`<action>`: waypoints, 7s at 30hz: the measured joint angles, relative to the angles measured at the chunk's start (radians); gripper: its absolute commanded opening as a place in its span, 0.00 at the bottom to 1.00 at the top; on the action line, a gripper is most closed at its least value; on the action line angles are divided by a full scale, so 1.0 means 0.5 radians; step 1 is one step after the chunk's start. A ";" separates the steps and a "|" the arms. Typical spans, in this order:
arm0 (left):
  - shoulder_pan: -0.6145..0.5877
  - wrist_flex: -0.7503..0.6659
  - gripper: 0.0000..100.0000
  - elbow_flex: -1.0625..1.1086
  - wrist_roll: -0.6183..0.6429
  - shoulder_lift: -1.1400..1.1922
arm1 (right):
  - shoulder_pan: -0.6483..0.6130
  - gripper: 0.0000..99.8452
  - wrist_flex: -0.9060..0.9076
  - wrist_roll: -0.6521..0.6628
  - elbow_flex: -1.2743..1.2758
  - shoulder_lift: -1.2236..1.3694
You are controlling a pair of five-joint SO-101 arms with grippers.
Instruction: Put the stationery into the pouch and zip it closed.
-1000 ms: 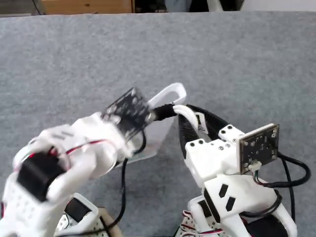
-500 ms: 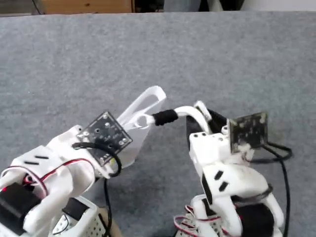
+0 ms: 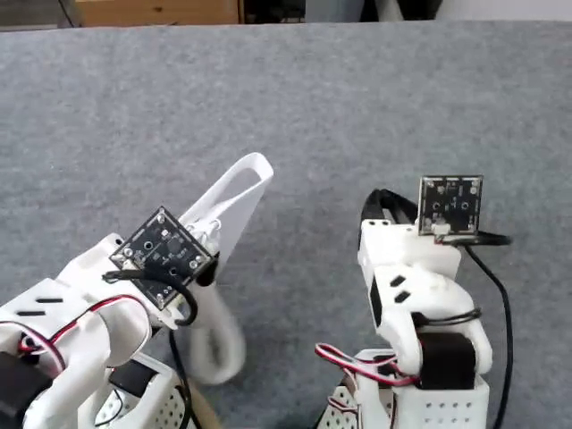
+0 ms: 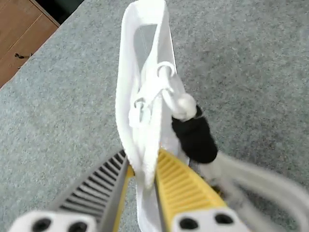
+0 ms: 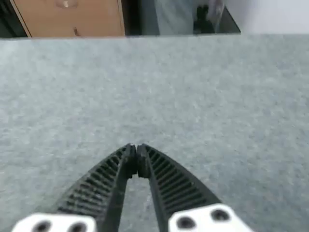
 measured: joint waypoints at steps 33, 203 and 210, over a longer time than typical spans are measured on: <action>0.000 -0.325 0.03 0.003 0.298 0.233 | -1.191 0.24 -0.153 -0.482 0.473 -0.230; 1.197 -0.034 0.03 0.166 -0.307 0.264 | -0.890 0.27 1.356 0.976 -0.881 -0.270; 1.227 -0.034 0.03 0.166 -0.310 0.295 | -1.160 0.27 1.356 1.160 -0.795 -0.270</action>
